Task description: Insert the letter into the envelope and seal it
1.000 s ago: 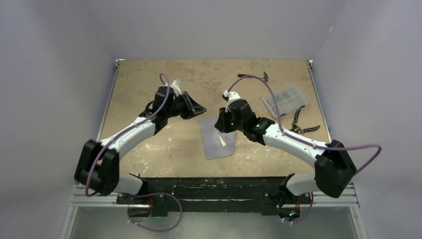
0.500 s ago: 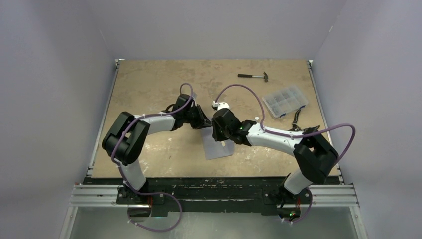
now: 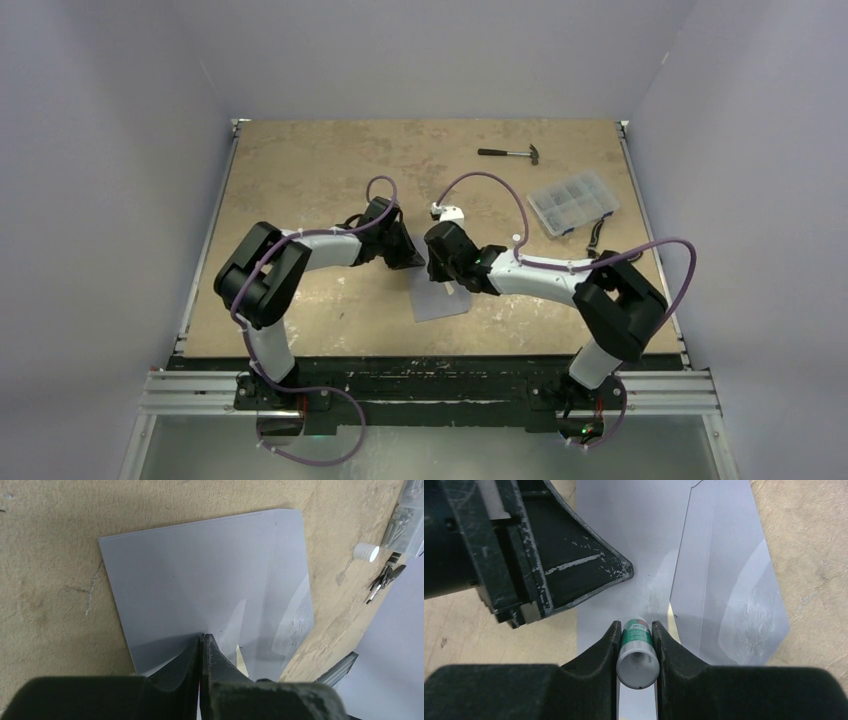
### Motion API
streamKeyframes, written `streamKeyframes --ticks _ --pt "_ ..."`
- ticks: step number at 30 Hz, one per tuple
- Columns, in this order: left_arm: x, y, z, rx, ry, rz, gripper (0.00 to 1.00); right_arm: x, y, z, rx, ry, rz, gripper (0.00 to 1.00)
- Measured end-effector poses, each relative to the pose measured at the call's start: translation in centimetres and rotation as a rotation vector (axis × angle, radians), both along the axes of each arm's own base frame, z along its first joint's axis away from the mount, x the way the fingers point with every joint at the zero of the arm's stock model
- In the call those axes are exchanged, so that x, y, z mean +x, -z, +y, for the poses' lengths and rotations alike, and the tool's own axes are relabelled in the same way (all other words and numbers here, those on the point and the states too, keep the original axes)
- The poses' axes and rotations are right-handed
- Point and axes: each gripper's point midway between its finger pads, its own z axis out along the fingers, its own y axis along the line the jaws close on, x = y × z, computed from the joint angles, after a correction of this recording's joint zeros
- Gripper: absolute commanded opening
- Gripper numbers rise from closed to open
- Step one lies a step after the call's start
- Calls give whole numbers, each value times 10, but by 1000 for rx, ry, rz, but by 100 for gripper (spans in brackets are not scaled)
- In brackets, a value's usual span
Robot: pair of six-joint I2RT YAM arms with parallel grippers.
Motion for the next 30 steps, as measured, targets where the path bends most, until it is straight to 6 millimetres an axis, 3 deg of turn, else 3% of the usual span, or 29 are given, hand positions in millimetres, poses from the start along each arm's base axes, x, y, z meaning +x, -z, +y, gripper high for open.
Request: streamKeyframes --ticks 6,14,25,30 --pt "0 1 0 5 -14 7 0 3 18 -3 -28 37 17 0" --pt "1 2 -2 -4 -12 -4 0 7 20 -6 -33 78 6 0" --pt "6 4 -8 -38 0 -40 0 35 17 -4 -74 113 -110 0" --pt "7 4 -6 -43 -11 -35 0 37 17 -5 -106 77 -138 0"
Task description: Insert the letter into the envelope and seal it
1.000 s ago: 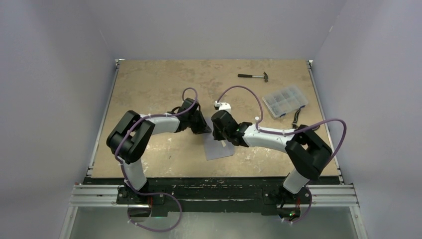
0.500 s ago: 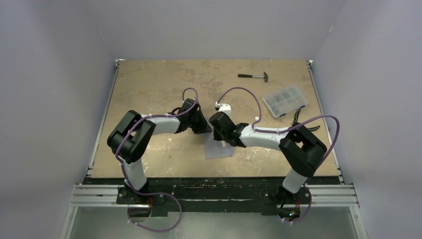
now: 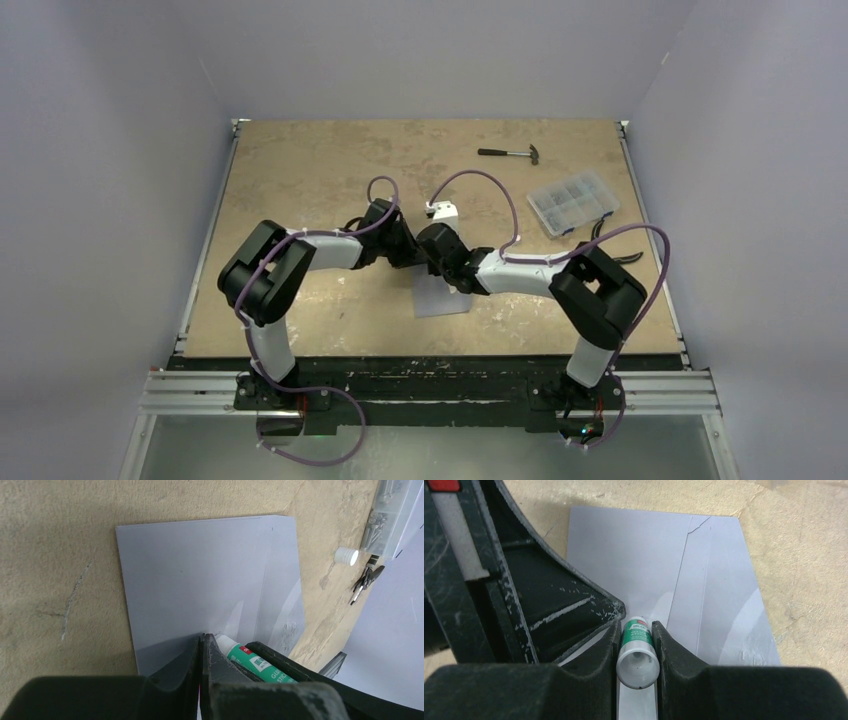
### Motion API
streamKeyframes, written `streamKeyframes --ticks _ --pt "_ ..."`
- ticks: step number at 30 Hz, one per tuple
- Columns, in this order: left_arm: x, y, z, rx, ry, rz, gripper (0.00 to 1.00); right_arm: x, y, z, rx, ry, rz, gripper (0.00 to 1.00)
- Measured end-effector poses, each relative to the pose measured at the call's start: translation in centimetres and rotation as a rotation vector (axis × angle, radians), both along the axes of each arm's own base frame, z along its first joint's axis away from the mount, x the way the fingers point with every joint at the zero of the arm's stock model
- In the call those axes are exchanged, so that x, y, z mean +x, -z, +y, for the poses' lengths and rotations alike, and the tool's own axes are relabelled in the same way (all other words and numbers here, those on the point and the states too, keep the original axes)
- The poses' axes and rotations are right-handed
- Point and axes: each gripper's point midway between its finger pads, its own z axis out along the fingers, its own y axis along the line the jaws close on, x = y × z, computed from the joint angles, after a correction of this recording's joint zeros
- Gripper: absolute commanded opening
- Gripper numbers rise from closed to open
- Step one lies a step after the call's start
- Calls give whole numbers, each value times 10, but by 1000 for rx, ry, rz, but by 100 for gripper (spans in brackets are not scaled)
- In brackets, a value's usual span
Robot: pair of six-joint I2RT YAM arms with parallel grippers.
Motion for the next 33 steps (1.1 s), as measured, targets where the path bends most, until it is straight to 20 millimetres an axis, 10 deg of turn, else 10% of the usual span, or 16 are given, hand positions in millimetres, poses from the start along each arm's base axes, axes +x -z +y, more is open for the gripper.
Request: streamKeyframes --ticks 22,33 --pt "3 4 -3 -89 -40 42 0 -42 2 -1 -12 -259 86 0" --pt "7 4 -6 -108 -33 25 0 -9 4 8 4 -132 71 0"
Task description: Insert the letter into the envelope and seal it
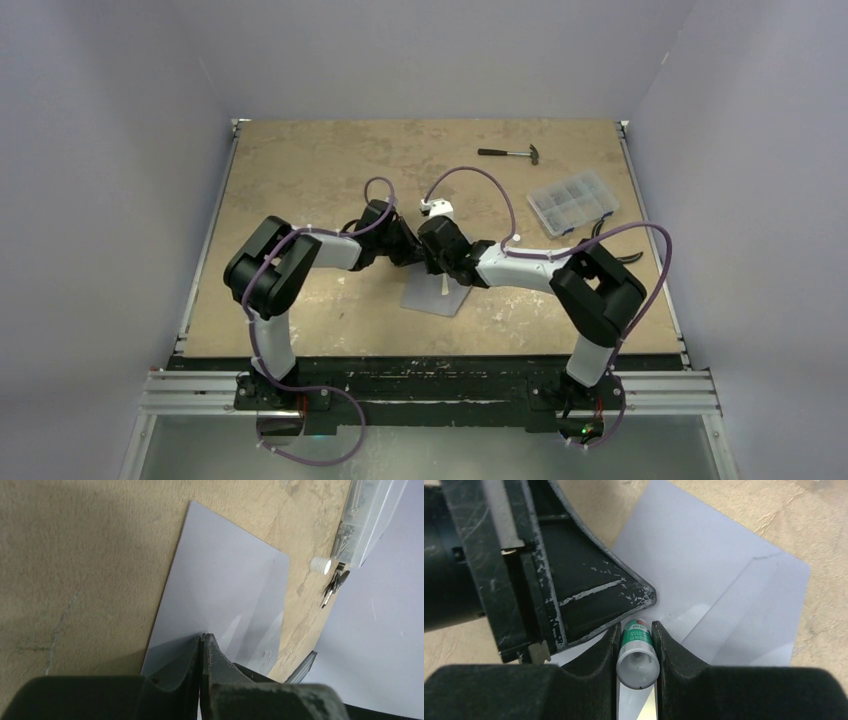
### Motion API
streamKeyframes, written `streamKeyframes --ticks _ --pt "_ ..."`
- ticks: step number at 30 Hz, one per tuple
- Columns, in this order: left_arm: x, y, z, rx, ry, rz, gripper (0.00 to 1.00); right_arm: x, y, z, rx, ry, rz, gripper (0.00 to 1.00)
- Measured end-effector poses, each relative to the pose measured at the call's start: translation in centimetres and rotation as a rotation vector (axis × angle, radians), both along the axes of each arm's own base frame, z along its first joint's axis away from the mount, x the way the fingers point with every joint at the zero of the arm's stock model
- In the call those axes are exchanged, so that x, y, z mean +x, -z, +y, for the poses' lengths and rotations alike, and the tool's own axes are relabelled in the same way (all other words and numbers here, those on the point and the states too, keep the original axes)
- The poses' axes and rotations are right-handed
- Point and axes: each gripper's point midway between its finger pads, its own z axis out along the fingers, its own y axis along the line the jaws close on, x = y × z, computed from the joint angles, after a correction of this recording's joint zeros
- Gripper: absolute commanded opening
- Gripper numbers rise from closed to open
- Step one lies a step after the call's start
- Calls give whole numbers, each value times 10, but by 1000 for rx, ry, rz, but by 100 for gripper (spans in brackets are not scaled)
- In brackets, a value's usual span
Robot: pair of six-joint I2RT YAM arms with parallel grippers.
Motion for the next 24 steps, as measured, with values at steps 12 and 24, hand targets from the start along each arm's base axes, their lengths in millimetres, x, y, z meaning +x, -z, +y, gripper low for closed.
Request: streamKeyframes --ticks 12,24 --pt "7 0 -1 -9 -11 -11 0 4 -2 -13 -15 42 10 0" --pt "8 1 -1 -20 -6 -1 0 -8 0 -16 -2 13 44 0"
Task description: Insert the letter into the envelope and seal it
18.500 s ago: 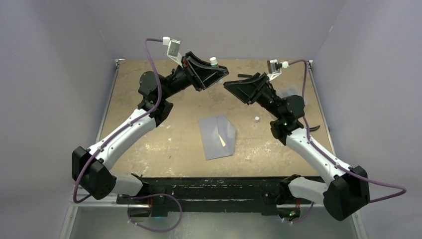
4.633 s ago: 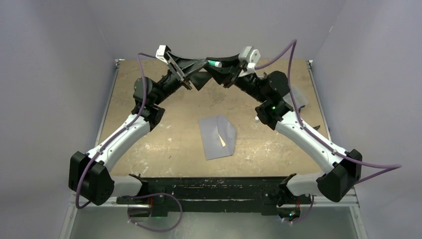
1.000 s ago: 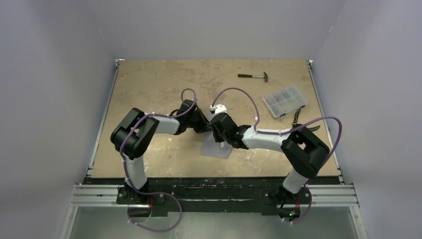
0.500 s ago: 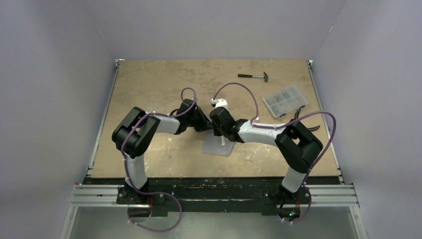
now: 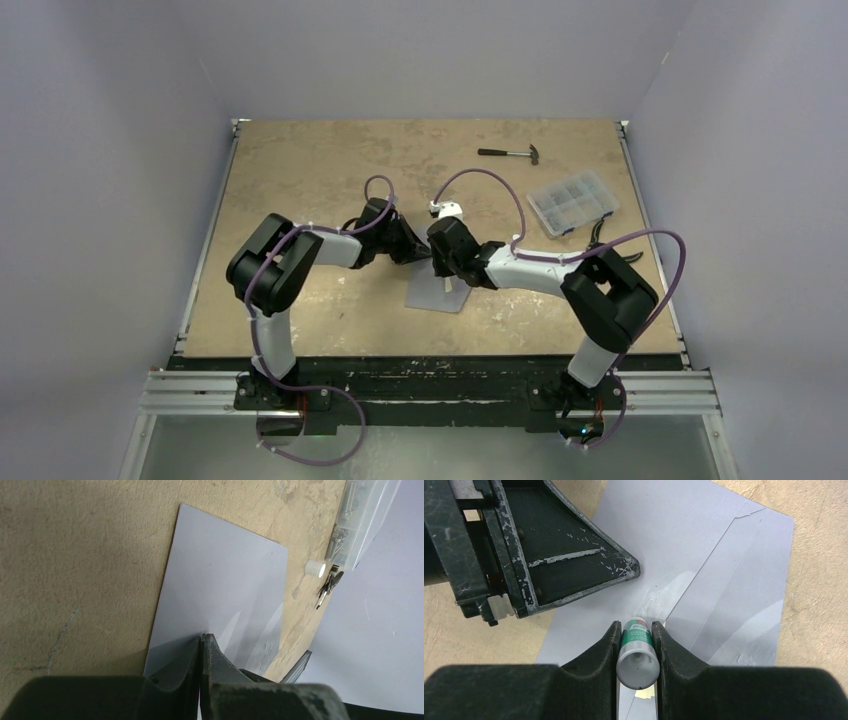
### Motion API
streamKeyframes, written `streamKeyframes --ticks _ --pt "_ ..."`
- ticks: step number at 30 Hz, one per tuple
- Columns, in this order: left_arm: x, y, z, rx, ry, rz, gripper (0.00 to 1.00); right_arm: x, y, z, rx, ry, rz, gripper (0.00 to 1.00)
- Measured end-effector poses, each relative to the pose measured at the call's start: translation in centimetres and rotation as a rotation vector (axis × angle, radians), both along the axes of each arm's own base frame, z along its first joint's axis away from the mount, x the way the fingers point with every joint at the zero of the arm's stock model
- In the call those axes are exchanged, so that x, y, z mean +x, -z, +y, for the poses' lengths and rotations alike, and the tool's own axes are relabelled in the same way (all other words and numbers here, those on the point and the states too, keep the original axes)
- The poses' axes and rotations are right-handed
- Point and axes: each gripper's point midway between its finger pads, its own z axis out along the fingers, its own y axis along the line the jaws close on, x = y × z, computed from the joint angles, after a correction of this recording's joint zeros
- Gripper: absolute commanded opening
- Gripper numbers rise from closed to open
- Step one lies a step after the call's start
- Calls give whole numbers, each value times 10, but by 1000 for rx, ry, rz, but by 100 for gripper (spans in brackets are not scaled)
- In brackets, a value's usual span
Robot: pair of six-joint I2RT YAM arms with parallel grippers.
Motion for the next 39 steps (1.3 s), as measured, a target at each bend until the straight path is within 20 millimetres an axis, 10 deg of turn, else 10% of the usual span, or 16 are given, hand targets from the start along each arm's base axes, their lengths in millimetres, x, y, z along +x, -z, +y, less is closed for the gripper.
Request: streamKeyframes --ticks 13,30,39 --pt "4 0 -2 -12 4 -10 0 30 -1 -10 12 90 -22 0" --pt "5 1 -1 -19 -34 13 0 -25 1 4 26 -53 68 0" --pt "8 0 -1 -17 -43 4 0 -7 2 -2 34 3 56 0"
